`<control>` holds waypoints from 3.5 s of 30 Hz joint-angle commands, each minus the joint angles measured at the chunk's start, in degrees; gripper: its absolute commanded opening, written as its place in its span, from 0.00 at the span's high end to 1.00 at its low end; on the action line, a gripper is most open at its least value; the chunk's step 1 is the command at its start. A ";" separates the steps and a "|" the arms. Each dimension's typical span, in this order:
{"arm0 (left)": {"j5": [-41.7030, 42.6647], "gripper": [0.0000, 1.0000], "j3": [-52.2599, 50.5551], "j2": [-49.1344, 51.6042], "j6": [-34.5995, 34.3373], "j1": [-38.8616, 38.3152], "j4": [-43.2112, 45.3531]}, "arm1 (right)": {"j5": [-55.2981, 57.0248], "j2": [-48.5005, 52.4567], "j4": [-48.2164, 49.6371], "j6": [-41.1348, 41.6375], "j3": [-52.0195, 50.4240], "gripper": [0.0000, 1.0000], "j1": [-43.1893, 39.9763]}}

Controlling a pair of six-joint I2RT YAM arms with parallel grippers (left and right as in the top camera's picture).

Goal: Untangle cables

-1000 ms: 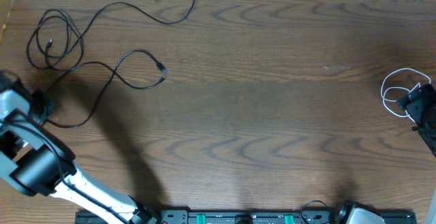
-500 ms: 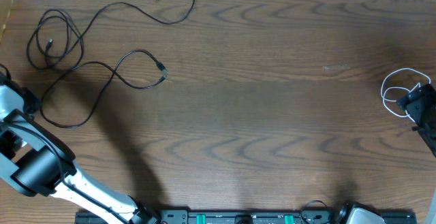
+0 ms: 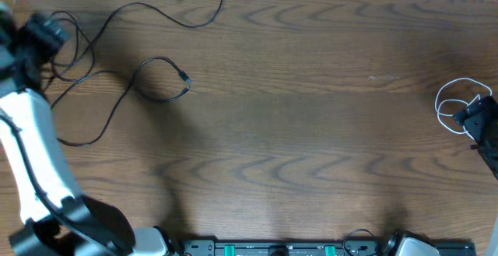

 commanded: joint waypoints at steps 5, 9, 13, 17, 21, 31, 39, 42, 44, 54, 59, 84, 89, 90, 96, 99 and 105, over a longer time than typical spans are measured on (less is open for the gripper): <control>8.17 0.07 -0.11 -1.70 -5.25 -18.88 -11.41 | 0.55 -0.09 -0.07 0.87 0.04 0.01 -0.28; 3.98 0.05 -0.74 -1.07 -5.25 -31.47 -18.34 | 0.55 -0.09 -0.07 0.87 0.04 0.01 -0.26; -2.86 0.04 -1.77 -1.01 -3.23 -42.82 -22.03 | 0.55 -0.09 -0.07 0.87 0.04 0.01 -0.28; -9.25 0.03 -1.79 -0.98 -2.23 -52.63 -25.22 | 0.55 -0.09 -0.07 0.87 0.04 0.01 -0.26; -13.16 0.00 -1.79 -0.96 -2.23 -59.87 -26.93 | 0.55 -0.09 -0.07 0.87 0.04 0.01 -0.28; -21.53 0.01 -2.14 -0.96 -2.38 -66.05 -30.03 | 0.55 -0.09 -0.07 0.87 0.04 0.01 -0.28; -21.29 0.01 -2.27 -0.96 -7.39 -56.41 -35.12 | 0.55 -0.09 -0.07 0.85 0.04 0.01 -0.28; -20.39 0.01 -2.27 -0.96 -7.67 -52.89 -37.53 | 0.94 -0.09 -0.07 0.87 0.04 0.01 -0.28; -20.44 0.01 -2.27 -0.96 -7.65 -51.60 -39.06 | 0.92 -0.09 -0.07 0.87 0.04 0.01 -0.28; -20.44 0.02 -2.38 -0.96 -7.63 -50.99 -45.13 | -3.39 -0.09 -0.28 0.85 0.04 0.01 -0.28; -20.44 0.02 -2.38 -0.96 -7.65 -50.99 -45.09 | -11.23 -0.09 -7.06 0.85 0.04 0.01 -0.26; -20.46 0.02 -2.38 -0.96 -7.65 -50.99 -45.09 | -37.03 -0.13 -9.46 -7.26 -0.09 0.01 10.56; -20.44 0.02 -2.38 -0.96 -7.65 -50.99 -45.09 | -35.82 -0.13 -6.80 -7.26 -0.09 0.01 10.54; -20.46 0.02 -2.38 -0.96 -7.65 -50.99 -45.09 | -35.80 -0.15 -5.99 -7.28 -0.09 0.01 10.49; -20.44 0.02 -2.38 -0.96 -7.65 -50.99 -45.09 | -35.19 -0.15 -0.96 -10.82 -0.09 0.01 10.49; -20.44 0.02 -2.38 -0.96 -7.65 -50.99 -45.09 | -35.19 -0.15 4.37 -16.20 0.02 0.01 10.21; -20.44 0.02 -2.38 -0.96 -7.65 -50.99 -45.09 | -34.51 0.33 9.16 -19.17 4.26 0.01 6.86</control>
